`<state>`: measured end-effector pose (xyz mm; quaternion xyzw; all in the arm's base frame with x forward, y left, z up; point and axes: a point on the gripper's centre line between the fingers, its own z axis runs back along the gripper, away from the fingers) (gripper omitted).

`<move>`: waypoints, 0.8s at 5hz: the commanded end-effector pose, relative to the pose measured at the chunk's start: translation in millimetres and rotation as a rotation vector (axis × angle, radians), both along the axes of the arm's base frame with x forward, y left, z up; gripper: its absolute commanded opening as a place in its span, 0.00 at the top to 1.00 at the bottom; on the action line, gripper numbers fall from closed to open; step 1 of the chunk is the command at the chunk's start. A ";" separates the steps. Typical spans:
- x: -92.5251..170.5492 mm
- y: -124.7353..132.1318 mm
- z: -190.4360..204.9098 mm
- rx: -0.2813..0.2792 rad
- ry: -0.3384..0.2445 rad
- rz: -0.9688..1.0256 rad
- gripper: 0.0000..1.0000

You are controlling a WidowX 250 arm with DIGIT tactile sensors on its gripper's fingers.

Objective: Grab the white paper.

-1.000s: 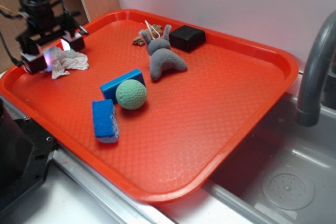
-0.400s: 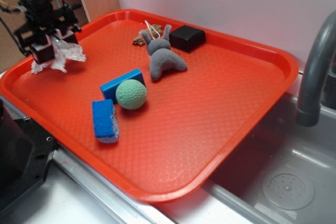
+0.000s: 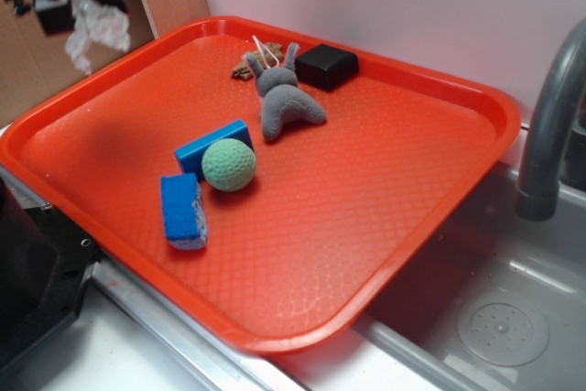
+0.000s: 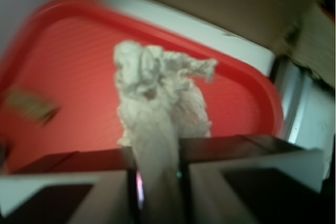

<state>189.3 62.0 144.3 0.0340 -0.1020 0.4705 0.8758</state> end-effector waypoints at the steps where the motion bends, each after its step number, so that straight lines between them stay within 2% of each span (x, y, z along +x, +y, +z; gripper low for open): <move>1: -8.8 -40.5 50.9 0.057 0.027 -0.503 1.00; 3: -8.6 -6.1 52.0 -0.046 -0.015 -0.947 1.00; 4: -5.8 -14.3 48.7 -0.074 -0.014 -1.030 1.00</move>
